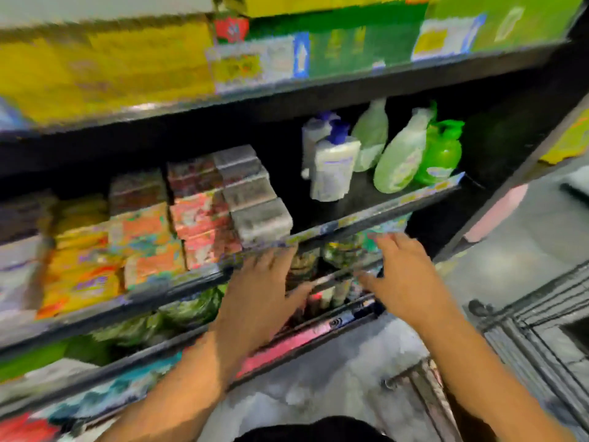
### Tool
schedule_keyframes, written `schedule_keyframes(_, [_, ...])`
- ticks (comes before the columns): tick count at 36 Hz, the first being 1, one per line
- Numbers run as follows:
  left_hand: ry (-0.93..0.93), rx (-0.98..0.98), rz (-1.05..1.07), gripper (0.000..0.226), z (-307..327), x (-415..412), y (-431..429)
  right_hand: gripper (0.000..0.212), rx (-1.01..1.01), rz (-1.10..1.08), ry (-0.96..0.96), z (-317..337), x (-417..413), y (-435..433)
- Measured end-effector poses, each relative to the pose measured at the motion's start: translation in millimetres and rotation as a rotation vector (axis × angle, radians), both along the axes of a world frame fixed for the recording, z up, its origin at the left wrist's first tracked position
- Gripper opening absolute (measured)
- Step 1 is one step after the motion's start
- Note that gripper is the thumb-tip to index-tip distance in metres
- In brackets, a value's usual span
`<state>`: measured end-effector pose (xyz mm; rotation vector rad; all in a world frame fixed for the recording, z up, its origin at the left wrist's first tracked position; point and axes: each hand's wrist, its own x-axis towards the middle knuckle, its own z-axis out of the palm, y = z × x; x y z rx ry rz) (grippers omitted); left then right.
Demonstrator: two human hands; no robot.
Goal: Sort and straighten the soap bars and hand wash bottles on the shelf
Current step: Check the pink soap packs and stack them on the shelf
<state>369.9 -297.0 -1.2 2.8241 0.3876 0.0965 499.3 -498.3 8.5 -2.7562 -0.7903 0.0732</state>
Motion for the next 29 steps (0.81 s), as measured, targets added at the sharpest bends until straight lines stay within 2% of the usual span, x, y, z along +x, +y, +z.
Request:
schedule_keyframes(4, [-0.097, -0.010, 0.061, 0.064, 28, -36, 46, 0.069, 0.068, 0.091, -0.083, 22, -20, 58])
schedule_keyframes(9, [-0.158, 0.071, 0.207, 0.068, 38, -78, 111, 0.063, 0.104, 0.232, -0.114, 37, -48, 121])
schedule_keyframes(14, [-0.044, 0.098, 0.328, 0.071, 45, -99, 161, 0.062, 0.035, 0.331, -0.158, 39, -71, 178])
schedule_keyframes(17, [0.029, 0.042, 0.330, 0.070, 46, -98, 182, 0.065, -0.006, 0.362, -0.166, 34, -73, 207])
schedule_keyframes(20, [-0.008, 0.147, 0.298, 0.081, 41, -95, 201, 0.076, -0.025, 0.425, -0.186, 25, -65, 229])
schedule_keyframes(22, [0.007, 0.189, 0.264, 0.078, 35, -85, 214, 0.080, -0.045, 0.455, -0.187, 21, -60, 241])
schedule_keyframes(25, [0.092, 0.126, 0.234, 0.076, 25, -69, 228, 0.078, -0.085, 0.476, -0.247, 14, -48, 249])
schedule_keyframes(29, [0.040, 0.068, 0.192, 0.074, 2, -68, 235, 0.084, -0.124, 0.481, -0.228, 4, -29, 250])
